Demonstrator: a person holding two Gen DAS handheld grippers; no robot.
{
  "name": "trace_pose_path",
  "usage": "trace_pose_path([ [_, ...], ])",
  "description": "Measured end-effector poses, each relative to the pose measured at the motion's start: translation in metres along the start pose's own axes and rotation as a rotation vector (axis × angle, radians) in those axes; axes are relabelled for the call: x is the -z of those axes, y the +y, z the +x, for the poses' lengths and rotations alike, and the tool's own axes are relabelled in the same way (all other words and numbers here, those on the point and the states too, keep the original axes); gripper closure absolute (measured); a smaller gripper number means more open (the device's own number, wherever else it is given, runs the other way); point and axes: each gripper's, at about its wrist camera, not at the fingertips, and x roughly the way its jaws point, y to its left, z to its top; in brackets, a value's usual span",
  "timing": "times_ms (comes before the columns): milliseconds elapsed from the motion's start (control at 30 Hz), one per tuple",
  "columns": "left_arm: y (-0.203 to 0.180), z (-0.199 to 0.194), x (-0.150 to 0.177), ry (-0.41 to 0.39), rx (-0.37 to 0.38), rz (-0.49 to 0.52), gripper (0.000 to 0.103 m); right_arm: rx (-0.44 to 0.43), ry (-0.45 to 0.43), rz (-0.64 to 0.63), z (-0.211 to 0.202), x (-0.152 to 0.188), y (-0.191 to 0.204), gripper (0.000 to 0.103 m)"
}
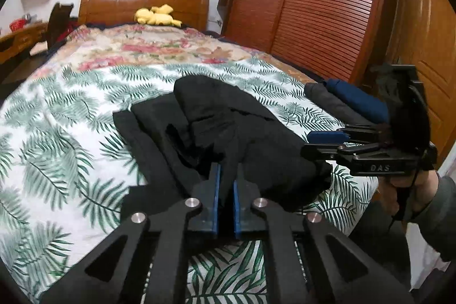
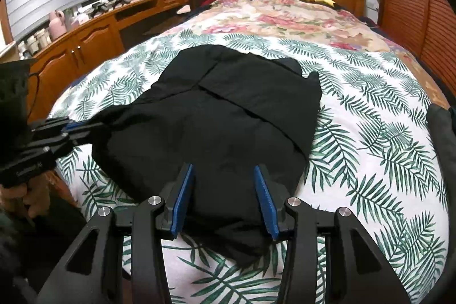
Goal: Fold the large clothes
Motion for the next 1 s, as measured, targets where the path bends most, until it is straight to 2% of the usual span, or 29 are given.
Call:
trace_pose_path([
  [133, 0.001, -0.025, -0.001, -0.052, -0.037, 0.007, 0.098, -0.019, -0.014, -0.013, -0.003, -0.004, 0.000, 0.058],
  [267, 0.025, -0.041, 0.007, -0.070, -0.086, -0.044, 0.098, -0.041, -0.017, -0.033, -0.002, -0.006, 0.004, 0.058],
  [400, 0.051, -0.039, 0.016, -0.047, -0.122, -0.095, 0.098, -0.068, 0.004, -0.035, 0.011, -0.002, 0.005, 0.058],
  [567, 0.051, -0.027, 0.026, -0.003, -0.144, -0.075, 0.098, -0.053, 0.053, -0.042, 0.032, 0.009, 0.008, 0.058],
  [700, 0.055, -0.022, 0.028, 0.012, -0.140, -0.085, 0.098, -0.042, 0.073, -0.069, 0.034, 0.006, 0.011, 0.057],
  [767, 0.058, -0.021, 0.028, 0.015, -0.141, -0.092, 0.098, -0.048, 0.071, -0.076, 0.031, -0.001, 0.009, 0.057],
  [867, 0.058, -0.021, 0.030, 0.020, -0.143, -0.093, 0.098, -0.006, 0.041, -0.084, 0.028, -0.020, 0.001, 0.057],
  [1000, 0.058, -0.019, 0.030, 0.026, -0.145, -0.089, 0.098, 0.010, 0.017, -0.081, 0.041, -0.047, -0.016, 0.057],
])
